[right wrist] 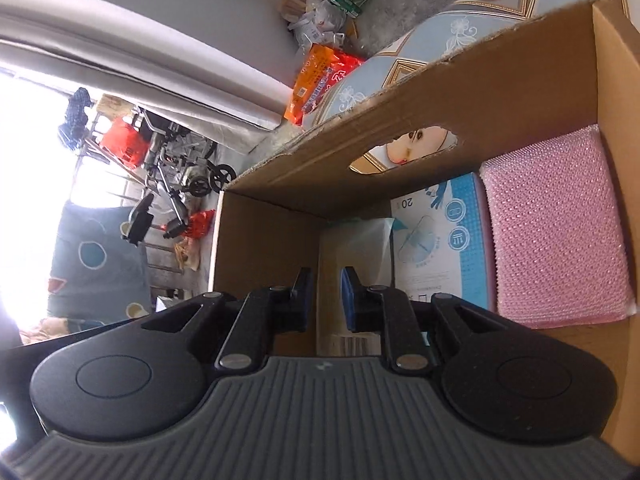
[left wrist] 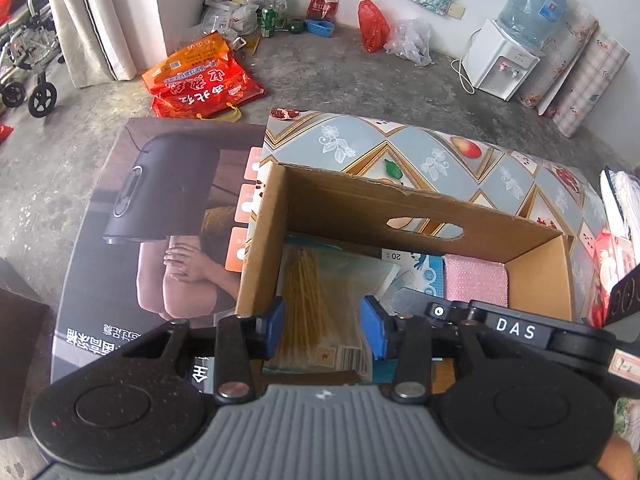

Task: Organize soft objects
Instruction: 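Carry the cotton swab bag with the left tool into the box, release, then reach the left tool to the blue wet-wipe pack and close on it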

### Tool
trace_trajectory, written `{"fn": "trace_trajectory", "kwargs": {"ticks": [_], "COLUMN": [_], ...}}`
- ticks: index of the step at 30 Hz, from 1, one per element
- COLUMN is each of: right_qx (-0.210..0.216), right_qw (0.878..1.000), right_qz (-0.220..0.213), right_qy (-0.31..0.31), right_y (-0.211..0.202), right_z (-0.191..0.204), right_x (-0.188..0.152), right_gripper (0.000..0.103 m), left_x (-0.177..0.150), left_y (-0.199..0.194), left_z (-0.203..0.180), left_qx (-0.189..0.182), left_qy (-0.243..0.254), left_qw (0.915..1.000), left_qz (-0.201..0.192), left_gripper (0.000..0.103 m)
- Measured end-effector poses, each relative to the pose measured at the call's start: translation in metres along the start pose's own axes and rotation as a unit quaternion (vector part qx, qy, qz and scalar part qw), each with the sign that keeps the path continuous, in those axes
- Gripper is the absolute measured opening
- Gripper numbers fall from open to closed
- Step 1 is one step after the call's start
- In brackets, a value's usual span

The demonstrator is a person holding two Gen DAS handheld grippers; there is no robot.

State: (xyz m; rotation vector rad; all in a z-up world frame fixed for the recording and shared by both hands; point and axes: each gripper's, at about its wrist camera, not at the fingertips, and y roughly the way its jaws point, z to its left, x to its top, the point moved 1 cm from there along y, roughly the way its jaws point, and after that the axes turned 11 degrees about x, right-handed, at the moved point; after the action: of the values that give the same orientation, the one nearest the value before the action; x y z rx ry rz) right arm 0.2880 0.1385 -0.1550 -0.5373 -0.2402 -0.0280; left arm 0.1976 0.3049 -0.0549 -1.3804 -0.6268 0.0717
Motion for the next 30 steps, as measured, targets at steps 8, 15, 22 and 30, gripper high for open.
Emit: {"fn": "trace_trajectory", "kwargs": {"ticks": [8, 15, 22, 30], "right_qx": [0.0, 0.044, 0.052, -0.007], "right_qw": [0.999, 0.993, 0.984, 0.977], "right_qz": [-0.019, -0.086, -0.163, -0.212], "right_qy": [-0.039, -0.067, -0.045, -0.007], "right_y": [-0.039, -0.125, -0.233, -0.367], "right_z": [0.022, 0.038, 0.014, -0.04], "right_x": [0.008, -0.008, -0.038, -0.066], "right_gripper": [0.023, 0.055, 0.069, 0.07], "left_x": [0.002, -0.005, -0.018, -0.048], "left_y": [-0.013, -0.025, -0.052, -0.084], "left_z": [0.005, -0.02, -0.073, -0.166], "left_qx": [-0.01, -0.031, -0.08, -0.137], "left_qy": [-0.015, 0.002, 0.035, 0.079], "left_qw": [0.9998, 0.9994, 0.9955, 0.9865], "left_qz": [-0.009, -0.018, -0.037, -0.042], "left_gripper": [0.057, 0.074, 0.089, 0.094]}}
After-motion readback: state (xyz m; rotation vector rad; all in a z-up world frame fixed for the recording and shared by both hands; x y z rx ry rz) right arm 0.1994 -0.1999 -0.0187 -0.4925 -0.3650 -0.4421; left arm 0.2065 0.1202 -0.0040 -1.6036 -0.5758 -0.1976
